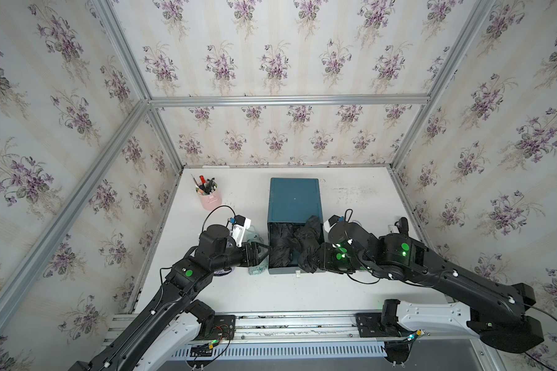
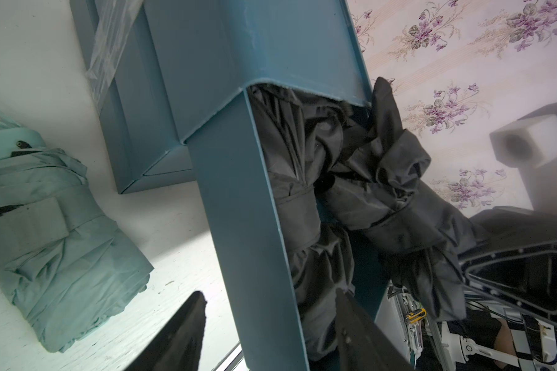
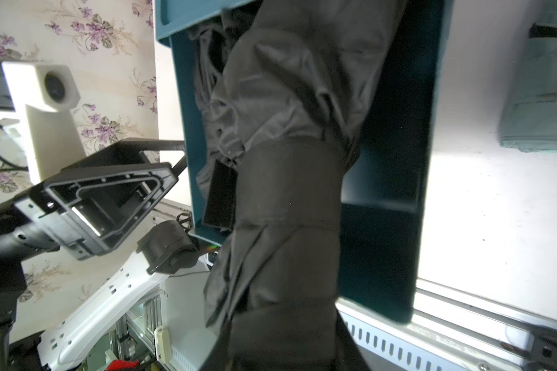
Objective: Place the umbrella in the drawer by color
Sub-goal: Pick up the umbrella from the center of the board, then place the umbrella in the drawer.
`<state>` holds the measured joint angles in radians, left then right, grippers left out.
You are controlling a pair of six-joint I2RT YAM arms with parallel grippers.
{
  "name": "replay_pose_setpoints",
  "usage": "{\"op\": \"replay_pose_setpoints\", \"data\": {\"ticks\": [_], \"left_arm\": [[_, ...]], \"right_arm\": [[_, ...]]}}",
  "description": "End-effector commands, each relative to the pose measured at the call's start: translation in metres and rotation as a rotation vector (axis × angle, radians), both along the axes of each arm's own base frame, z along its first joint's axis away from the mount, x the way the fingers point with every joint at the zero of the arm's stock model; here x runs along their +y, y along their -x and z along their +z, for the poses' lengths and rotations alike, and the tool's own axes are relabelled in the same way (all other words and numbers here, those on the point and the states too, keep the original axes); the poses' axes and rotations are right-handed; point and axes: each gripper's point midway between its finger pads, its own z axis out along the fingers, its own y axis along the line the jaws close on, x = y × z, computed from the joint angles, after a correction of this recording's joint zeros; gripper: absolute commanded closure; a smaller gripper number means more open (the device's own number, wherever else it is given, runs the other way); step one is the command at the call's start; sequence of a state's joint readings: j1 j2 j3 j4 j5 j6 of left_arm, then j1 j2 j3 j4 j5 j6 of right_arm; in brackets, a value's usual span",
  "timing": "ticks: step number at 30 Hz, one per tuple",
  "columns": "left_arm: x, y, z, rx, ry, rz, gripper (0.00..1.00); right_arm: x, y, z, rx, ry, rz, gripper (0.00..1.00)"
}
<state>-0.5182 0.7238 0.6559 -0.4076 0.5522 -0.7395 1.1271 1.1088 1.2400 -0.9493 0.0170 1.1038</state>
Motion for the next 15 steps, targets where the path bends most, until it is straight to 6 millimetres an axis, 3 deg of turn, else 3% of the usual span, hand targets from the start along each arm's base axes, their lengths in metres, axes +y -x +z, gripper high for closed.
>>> {"op": "replay_pose_setpoints", "data": {"ticks": [1, 13, 15], "left_arm": [[-0.001, -0.001, 0.003, -0.032, -0.008, -0.012, 0.39], [-0.002, 0.004, -0.004, -0.017, -0.014, -0.024, 0.44], [-0.001, 0.005, -0.003, -0.013, -0.017, -0.022, 0.44]], "right_arm": [[0.003, -0.013, 0.001, -0.037, -0.002, -0.037, 1.00], [0.033, -0.035, -0.006, -0.092, -0.025, -0.049, 1.00], [0.037, -0.037, -0.011, -0.091, -0.013, -0.039, 0.87]]}}
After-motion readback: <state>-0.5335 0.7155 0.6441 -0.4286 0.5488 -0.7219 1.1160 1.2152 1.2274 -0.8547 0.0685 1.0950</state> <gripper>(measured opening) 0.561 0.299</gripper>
